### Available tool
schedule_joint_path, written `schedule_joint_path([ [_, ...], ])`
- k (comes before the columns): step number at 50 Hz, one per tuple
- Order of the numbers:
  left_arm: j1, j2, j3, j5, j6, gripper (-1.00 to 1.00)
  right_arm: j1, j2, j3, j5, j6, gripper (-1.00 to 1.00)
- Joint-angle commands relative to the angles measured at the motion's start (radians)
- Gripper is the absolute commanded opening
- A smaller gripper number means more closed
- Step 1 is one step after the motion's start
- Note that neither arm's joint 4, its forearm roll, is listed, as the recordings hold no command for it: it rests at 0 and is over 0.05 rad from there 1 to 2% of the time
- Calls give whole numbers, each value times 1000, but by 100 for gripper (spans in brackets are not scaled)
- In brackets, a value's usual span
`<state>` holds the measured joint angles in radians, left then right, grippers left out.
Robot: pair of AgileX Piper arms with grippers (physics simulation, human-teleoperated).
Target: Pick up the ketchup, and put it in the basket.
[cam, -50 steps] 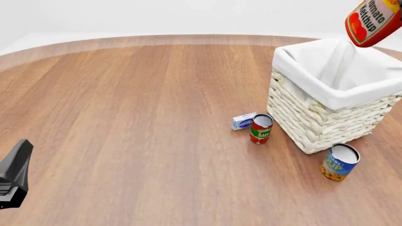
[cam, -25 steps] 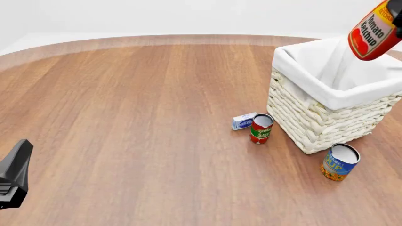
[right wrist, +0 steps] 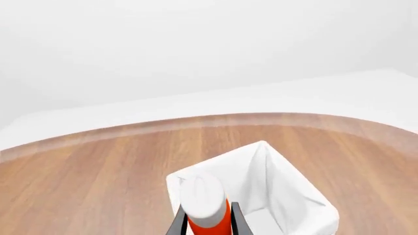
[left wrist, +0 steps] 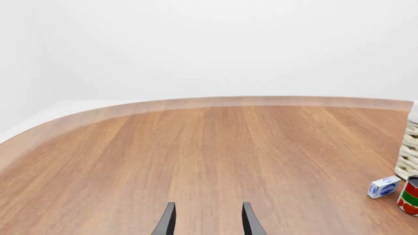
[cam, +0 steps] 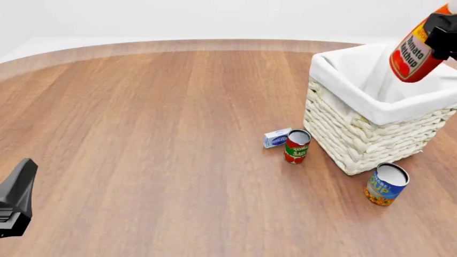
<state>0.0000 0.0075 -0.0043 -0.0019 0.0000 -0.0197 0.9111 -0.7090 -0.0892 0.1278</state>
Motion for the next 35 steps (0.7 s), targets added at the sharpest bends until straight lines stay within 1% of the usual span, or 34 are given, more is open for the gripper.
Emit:
schedule_joint_path([
  [1,0,0,0,0,0,100,-15,41,-8,-8,3,-100],
  [15,0,0,0,0,0,100,-22,104,-8,-23,-30,-100],
  [35,0,0,0,0,0,100,-39,142,-31,-21,-44,-100],
])
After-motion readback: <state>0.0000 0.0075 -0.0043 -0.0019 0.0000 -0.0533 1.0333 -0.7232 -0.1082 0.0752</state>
